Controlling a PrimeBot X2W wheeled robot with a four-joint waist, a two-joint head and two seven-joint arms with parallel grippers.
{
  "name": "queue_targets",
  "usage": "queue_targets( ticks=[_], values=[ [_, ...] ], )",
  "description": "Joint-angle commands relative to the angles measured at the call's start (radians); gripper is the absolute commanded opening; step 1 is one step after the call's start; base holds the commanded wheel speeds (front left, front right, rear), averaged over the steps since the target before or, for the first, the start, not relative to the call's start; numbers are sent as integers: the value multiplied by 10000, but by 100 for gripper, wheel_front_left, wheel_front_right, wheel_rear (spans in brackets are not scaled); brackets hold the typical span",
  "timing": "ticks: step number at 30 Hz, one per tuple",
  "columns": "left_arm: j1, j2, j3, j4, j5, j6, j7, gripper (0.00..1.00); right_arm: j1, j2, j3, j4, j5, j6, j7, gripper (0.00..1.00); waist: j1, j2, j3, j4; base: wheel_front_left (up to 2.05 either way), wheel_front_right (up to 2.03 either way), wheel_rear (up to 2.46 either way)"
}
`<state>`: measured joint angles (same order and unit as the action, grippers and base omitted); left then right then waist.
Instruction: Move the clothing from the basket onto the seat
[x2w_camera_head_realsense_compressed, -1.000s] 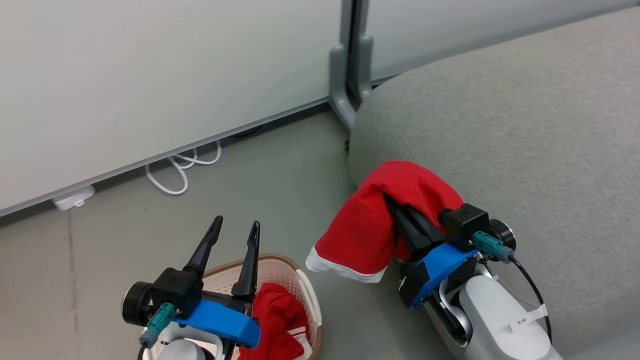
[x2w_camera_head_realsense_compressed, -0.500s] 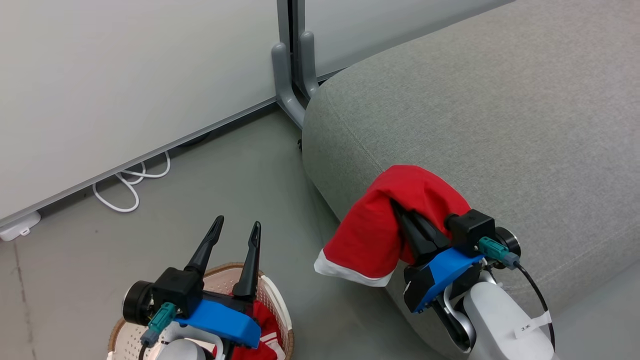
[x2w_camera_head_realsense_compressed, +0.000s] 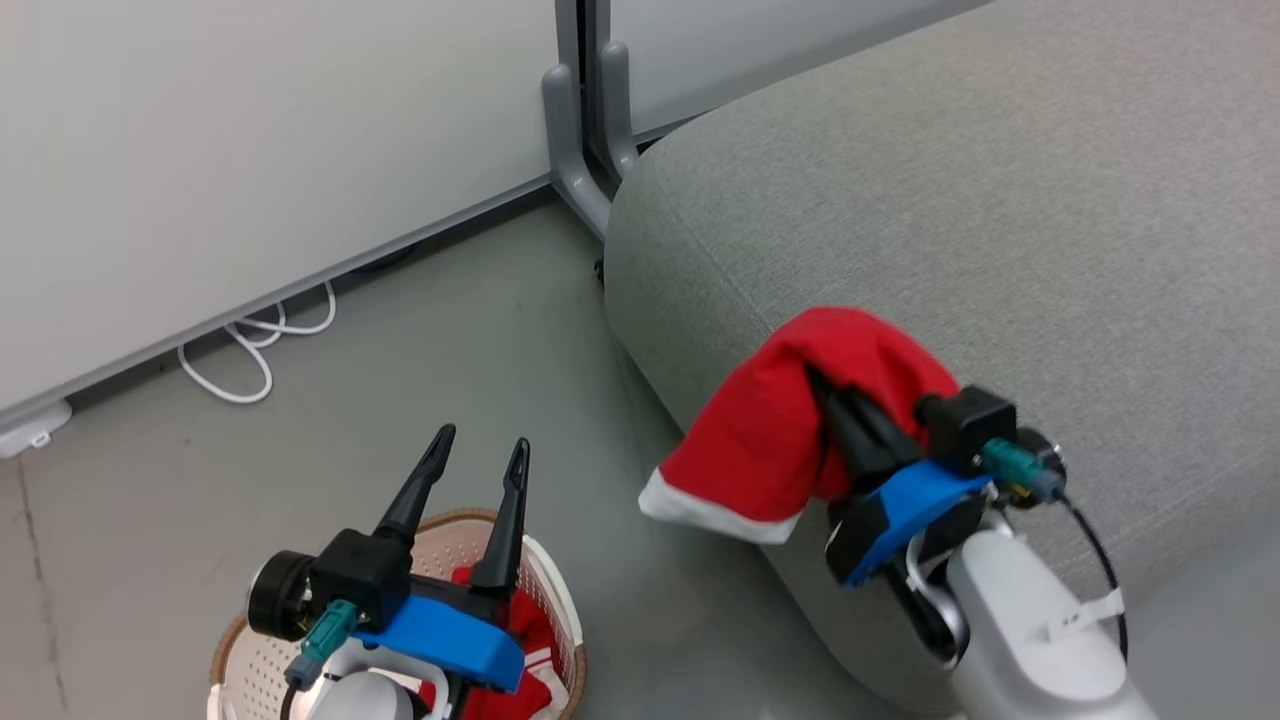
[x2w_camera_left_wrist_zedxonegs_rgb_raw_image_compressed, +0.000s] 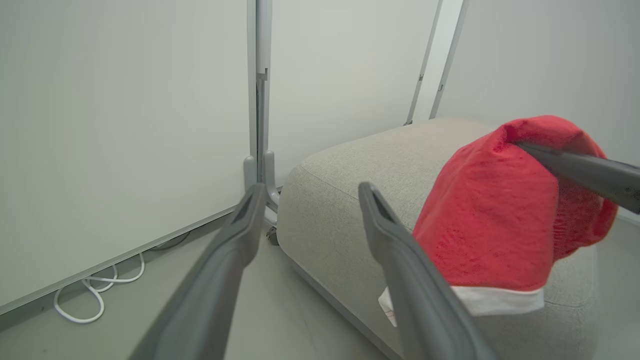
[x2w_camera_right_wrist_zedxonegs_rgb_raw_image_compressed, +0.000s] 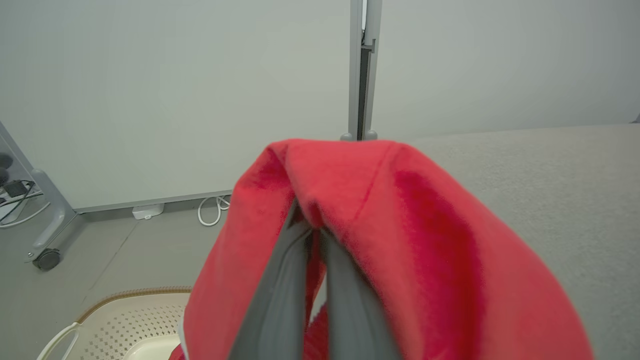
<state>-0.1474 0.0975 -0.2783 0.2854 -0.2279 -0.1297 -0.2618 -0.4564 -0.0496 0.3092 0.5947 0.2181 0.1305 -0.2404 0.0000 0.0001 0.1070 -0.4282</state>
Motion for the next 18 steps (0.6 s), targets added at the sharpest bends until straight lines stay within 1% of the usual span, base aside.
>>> queue_targets(
  ticks=[1, 7, 13, 18],
  values=[
    [-233, 123, -25, -94, 64, -10, -48, 100, -413, -16, -286, 47, -160, 3, 113, 0, 0, -1, 281, 166, 0, 0, 0],
    [-620, 364, -135, -317, 87, -10, -48, 100, -1582, -76, -1574, 501, -292, 5, 679, 0, 0, -1, 1046, 597, 0, 0, 0],
    [-1198, 683, -284, -671, 225, -10, -48, 100, -3178, -934, -3193, 895, -80, 3, 1038, 0, 0, -1, 2182, 1119, 0, 0, 0],
    [-1661, 926, -367, -1013, 376, -10, -48, 100, -4421, -1996, -4463, 1040, 405, 3, 1091, 0, 0, -1, 3192, 1611, 0, 0, 0]
  ],
)
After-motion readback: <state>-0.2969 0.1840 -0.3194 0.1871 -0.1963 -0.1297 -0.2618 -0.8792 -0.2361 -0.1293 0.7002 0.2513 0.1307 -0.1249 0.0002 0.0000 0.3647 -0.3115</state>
